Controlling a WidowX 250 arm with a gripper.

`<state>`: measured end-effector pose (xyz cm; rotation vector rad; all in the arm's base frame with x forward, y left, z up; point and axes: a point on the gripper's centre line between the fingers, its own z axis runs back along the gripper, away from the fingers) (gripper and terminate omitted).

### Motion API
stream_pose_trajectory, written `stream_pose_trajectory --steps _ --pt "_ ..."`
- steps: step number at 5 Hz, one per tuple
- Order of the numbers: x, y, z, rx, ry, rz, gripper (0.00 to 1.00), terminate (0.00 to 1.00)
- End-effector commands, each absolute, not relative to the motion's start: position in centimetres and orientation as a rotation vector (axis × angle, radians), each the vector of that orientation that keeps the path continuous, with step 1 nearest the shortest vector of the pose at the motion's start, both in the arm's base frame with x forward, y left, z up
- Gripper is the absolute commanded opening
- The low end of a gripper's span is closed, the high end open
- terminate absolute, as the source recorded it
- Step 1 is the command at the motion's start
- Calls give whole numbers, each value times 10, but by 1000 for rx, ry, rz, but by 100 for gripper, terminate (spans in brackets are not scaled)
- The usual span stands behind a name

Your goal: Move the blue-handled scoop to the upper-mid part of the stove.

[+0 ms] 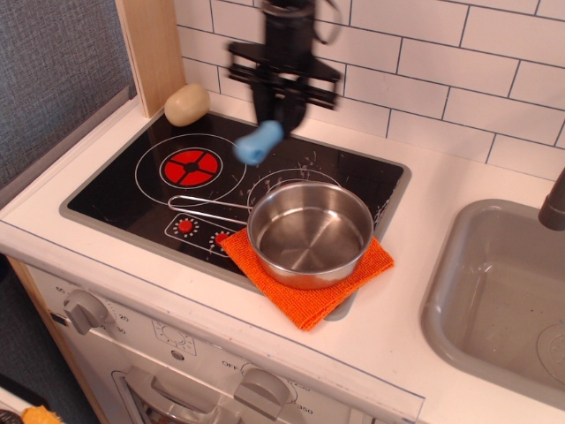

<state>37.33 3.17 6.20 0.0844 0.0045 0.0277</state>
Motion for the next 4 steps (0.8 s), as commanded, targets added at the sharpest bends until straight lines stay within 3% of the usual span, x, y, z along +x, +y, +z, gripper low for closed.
stream_pose_trajectory --steps 1,2,3,4 --pt "408 11 49 114 -36 115 0 0" --pt "414 9 39 129 -45 159 0 0" --pt "410 11 31 150 -29 148 100 0" --pt "406 8 48 141 -64 102 100 0"
